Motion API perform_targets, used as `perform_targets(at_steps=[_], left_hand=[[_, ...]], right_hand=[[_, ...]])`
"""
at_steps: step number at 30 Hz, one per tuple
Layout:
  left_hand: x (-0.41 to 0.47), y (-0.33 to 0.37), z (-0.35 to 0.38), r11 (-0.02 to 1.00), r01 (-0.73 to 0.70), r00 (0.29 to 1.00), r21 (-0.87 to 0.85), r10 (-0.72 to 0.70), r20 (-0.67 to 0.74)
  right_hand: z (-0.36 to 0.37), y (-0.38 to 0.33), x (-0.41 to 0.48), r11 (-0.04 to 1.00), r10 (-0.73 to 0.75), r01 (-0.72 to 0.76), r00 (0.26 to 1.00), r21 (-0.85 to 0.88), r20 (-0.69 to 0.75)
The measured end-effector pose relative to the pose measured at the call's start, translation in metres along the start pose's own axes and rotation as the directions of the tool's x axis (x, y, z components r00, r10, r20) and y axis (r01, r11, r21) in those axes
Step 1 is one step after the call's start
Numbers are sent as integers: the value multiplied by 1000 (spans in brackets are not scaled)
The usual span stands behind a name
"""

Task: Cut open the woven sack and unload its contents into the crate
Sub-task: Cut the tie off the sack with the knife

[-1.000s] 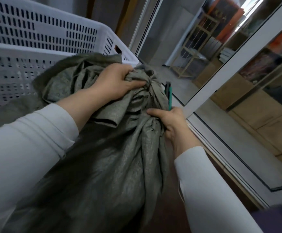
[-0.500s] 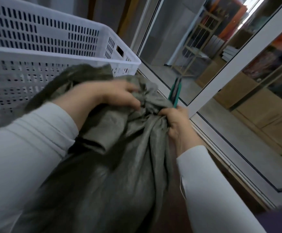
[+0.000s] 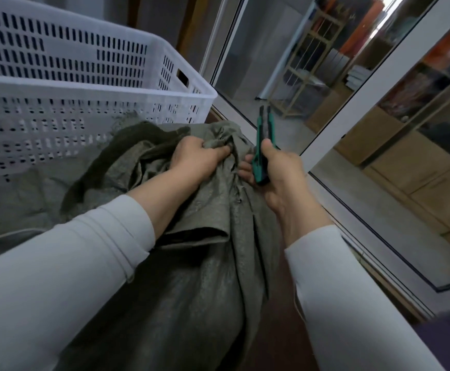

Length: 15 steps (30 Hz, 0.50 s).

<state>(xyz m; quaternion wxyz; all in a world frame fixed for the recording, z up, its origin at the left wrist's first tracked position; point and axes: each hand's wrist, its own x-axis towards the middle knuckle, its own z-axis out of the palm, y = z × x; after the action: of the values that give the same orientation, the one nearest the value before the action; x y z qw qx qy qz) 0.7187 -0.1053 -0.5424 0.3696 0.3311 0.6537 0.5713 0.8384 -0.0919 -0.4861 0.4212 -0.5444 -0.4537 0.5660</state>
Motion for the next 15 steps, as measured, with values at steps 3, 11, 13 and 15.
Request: perform_targets(at_steps=[3, 11, 13, 15], left_hand=[[1, -15, 5, 997, 52, 998, -59, -51, 21], [-10, -13, 7, 998, 57, 979, -19, -52, 195], [-17, -14, 5, 999, 49, 968, -24, -42, 249], [-24, -18, -1, 998, 64, 950, -25, -54, 306]], right_hand=[[2, 5, -2, 999, -20, 21, 1000, -50, 13], [7, 4, 7, 942, -202, 196, 979, -272, 6], [-2, 24, 17, 912, -217, 184, 975, -367, -51], [-11, 40, 23, 906, -176, 134, 982, -401, -69]])
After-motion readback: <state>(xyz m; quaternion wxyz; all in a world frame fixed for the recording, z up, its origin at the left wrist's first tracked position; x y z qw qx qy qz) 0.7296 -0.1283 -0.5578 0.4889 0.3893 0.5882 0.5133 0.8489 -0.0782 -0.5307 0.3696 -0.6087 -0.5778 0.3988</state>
